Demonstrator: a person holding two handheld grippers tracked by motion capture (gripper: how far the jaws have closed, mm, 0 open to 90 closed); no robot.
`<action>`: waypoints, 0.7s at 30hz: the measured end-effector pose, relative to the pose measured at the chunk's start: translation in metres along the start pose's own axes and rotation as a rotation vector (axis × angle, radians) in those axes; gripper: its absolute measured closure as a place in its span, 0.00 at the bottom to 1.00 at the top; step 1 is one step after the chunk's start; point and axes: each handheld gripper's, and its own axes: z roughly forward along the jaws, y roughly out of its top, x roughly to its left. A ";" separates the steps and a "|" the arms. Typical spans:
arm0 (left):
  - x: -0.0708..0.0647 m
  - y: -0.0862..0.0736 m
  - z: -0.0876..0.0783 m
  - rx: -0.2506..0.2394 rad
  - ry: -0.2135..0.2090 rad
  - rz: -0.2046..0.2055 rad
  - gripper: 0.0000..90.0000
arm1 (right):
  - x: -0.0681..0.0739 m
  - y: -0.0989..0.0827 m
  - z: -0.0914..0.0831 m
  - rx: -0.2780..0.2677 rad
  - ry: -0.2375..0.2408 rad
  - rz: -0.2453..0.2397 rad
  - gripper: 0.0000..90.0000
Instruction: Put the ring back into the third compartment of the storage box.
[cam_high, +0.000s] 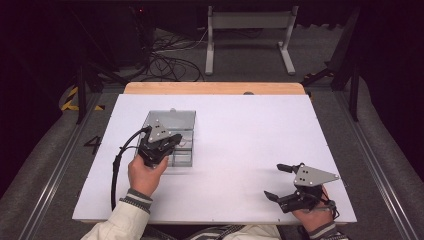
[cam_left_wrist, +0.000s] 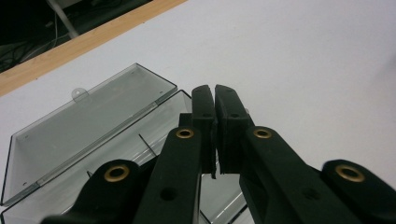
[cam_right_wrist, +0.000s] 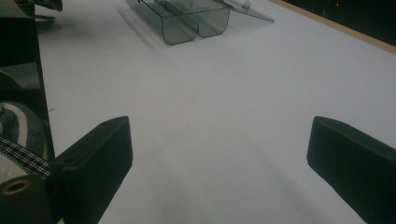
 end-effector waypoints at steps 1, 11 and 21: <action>0.001 0.000 0.002 -0.003 0.005 0.000 0.97 | 0.000 0.000 0.000 0.001 -0.001 0.000 0.08; 0.010 -0.001 0.013 0.003 0.027 -0.038 0.97 | -0.001 0.000 -0.001 -0.002 0.000 -0.002 0.08; 0.015 -0.001 0.022 0.012 0.034 -0.061 0.97 | 0.000 0.000 0.000 0.001 0.001 -0.001 0.08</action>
